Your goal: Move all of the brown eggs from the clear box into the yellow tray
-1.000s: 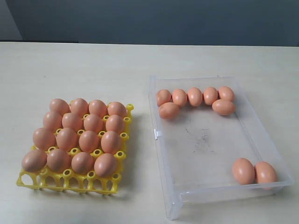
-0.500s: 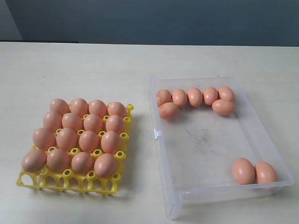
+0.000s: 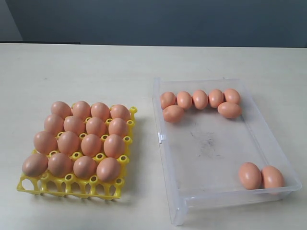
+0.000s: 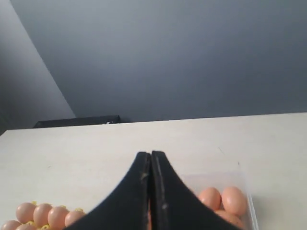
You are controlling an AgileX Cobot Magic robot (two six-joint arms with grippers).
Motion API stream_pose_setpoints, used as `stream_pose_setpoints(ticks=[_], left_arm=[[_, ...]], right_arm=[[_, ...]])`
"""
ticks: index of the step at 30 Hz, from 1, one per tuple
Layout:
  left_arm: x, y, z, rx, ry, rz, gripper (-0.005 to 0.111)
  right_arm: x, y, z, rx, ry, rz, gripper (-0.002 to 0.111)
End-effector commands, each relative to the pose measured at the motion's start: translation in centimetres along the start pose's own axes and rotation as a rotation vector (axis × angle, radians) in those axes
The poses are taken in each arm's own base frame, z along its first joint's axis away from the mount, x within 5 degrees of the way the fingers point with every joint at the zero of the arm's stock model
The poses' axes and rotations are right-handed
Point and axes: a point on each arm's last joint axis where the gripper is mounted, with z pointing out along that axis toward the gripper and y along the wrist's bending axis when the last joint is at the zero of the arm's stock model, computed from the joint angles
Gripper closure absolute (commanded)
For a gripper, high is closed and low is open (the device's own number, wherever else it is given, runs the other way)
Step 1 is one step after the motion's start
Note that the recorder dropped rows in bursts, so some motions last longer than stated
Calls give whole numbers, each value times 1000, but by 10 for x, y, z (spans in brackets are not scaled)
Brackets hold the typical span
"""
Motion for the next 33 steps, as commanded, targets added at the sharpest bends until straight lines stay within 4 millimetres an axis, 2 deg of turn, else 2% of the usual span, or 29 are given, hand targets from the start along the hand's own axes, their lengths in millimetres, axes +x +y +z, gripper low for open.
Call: stream_pose_setpoints(ticks=[1,4,10,17,23,29,33], left_arm=[[-1,-1,0,10,-6,1,106],[-1,-1,0,10,-6,1,106],[-1,-1,0,10,-6,1,106],[-1,-1,0,10,-6,1,106],[-1,-1,0,10,-6,1,106],[-1,-1,0,10,-6,1,106],[-1,-1,0,10,-6,1,106]], right_arm=[[36,-17,-11,33,-49,68,108],[47,-19,-21,28,-74,38,108],[52,-13,-39,-10,-93,-34,108],[58,-9,-56,-2,-97,-33,108],[71,-6,-63,0,-67,-23,108],[92,-5,-66,17,-139,-91,108],[98,-11,-64,34,-192,-120,108]])
